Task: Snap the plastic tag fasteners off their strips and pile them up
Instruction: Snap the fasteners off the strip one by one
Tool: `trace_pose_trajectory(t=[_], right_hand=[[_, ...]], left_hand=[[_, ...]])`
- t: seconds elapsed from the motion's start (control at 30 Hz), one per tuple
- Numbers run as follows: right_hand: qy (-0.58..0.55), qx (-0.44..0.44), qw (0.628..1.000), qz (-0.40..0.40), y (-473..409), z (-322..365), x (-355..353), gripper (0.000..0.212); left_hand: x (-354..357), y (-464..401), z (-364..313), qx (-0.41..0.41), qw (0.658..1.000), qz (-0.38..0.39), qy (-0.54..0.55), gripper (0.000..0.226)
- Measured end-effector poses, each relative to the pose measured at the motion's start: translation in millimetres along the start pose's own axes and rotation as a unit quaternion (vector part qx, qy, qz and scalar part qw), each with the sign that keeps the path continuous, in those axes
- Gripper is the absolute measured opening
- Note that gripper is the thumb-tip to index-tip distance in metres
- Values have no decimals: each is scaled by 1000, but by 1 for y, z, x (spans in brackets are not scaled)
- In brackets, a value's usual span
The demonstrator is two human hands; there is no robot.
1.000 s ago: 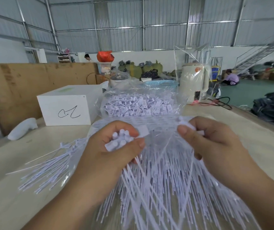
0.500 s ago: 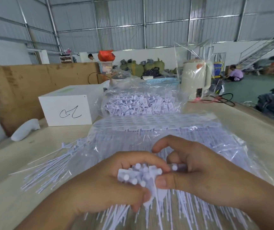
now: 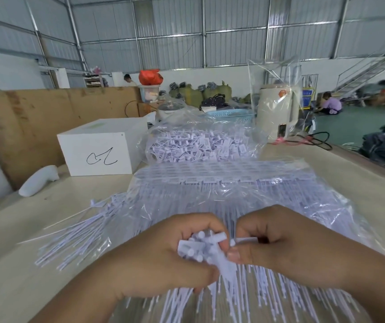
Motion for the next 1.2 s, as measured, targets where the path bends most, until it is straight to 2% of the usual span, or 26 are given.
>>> trace_pose_trajectory(t=[0.1,0.27,0.4,0.5,0.57,0.6,0.67,0.73,0.8,0.9,1.2], right_hand=[[8,-6,999,-35,-1,5,-5,42],[14,-8,986,-166,-4,14,-25,39],[37,-21,973,-225,-4,24,-23,31],[-61,26,943,-325,2,11,-45,46],[-120,30,928,-352,7,3,-61,51],[-135,17,935,-327,6,3,-61,54],[-161,-14,964,-213,1,10,-42,57],[-193,-38,975,-99,-2,20,-15,45],[-226,-47,972,-43,-4,26,0,41],[-250,-38,967,-14,-6,23,10,40],[-210,1,977,30,-5,7,23,33]], left_hand=[[-4,-2,-2,23,999,-29,-15,18],[-21,-5,-12,72,988,-121,57,14],[-30,-2,-18,101,975,-190,54,14],[-45,1,-19,108,957,-265,46,21],[-58,5,-18,103,946,-305,41,20],[-62,6,-16,98,944,-311,43,19],[-61,4,-13,87,953,-286,53,17],[-48,-1,-11,77,969,-230,52,16],[-30,-4,-10,75,984,-155,53,14],[-14,-4,-10,81,992,-90,42,13],[-9,-6,0,63,995,-68,-41,20]])
Point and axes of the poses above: each hand's wrist, its own y-axis away from the middle knuckle, its own x-axis out of the palm, z = x × y, the point moved 10 cm from there along -y, towards the middle knuckle, and after that the axes turned 8 degrees about -z, right-handed, at the moved point
